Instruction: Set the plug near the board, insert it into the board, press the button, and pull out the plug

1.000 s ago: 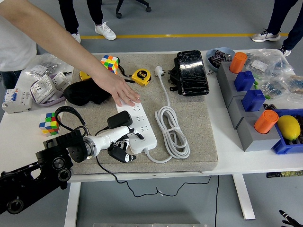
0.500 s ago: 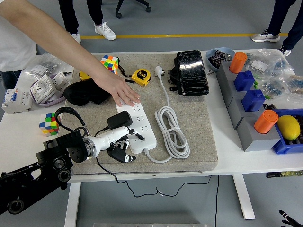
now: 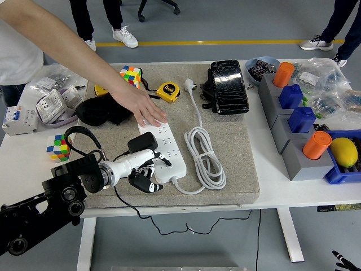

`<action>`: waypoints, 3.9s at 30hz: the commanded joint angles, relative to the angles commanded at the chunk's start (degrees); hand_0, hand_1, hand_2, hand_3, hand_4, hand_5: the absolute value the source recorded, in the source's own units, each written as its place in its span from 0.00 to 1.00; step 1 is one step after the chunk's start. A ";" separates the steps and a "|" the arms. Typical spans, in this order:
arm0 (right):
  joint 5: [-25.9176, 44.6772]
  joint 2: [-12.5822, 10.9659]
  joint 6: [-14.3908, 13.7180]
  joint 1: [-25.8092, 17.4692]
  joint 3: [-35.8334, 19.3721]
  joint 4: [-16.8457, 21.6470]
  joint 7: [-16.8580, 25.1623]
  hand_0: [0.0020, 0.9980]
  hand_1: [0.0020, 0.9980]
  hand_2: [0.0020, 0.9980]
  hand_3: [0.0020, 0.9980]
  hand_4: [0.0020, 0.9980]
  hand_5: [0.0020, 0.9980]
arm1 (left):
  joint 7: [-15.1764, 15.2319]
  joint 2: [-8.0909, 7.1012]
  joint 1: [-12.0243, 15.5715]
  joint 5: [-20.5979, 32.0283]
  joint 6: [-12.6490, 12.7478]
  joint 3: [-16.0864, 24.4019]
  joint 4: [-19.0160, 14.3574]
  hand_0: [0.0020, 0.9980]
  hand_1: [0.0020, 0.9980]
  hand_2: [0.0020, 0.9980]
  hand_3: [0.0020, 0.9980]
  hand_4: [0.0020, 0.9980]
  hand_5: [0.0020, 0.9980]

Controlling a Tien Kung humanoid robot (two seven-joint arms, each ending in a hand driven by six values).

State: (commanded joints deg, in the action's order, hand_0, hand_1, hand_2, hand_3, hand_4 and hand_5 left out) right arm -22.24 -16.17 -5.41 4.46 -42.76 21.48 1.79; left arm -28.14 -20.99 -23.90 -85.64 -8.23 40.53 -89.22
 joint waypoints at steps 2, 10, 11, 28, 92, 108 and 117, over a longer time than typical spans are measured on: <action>-0.04 0.04 0.01 0.02 0.01 0.00 -0.01 0.57 0.64 0.60 0.55 0.96 0.53 | 0.10 0.00 0.10 0.05 0.09 0.11 -0.08 0.06 0.09 0.15 0.78 0.76 0.00; 0.06 0.00 0.00 0.17 0.19 0.00 -0.01 0.57 0.64 0.61 0.55 0.96 0.53 | 0.71 -0.03 0.24 0.06 0.50 0.42 -0.19 0.06 0.09 0.15 0.78 0.76 0.00; 0.06 -0.01 0.00 0.19 0.19 0.01 -0.01 0.57 0.64 0.61 0.55 0.96 0.53 | 0.97 -0.05 0.27 0.05 0.66 0.46 -0.17 0.06 0.09 0.15 0.78 0.76 0.00; 0.11 -0.21 0.00 0.38 0.80 0.03 -0.04 0.57 0.64 0.61 0.55 0.96 0.53 | 17.51 -0.15 1.83 4.18 13.86 -0.50 2.03 0.16 0.12 0.29 0.64 0.72 0.03; 0.03 0.07 -0.01 0.03 -0.06 0.08 0.02 0.57 0.64 0.61 0.55 0.96 0.53 | 20.69 2.97 0.99 -14.47 31.52 -2.13 16.59 0.66 0.66 0.68 0.73 1.00 0.36; 0.06 0.06 -0.02 0.22 0.29 0.11 0.01 0.57 0.64 0.61 0.55 0.96 0.53 | 19.34 3.60 -0.34 -15.84 32.72 -2.81 20.30 0.64 0.64 0.67 0.72 1.00 0.35; 0.09 -0.14 -0.04 0.41 0.40 0.14 0.01 0.57 0.64 0.61 0.55 0.96 0.53 | 18.28 3.54 -1.18 -15.92 32.39 -3.64 21.30 0.56 0.58 0.58 0.62 1.00 0.33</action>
State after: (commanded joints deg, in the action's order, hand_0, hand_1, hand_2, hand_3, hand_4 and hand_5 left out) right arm -22.14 -16.31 -5.45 4.87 -42.36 21.62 1.81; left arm -9.86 -17.44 -25.07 -101.56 24.16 36.89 -67.92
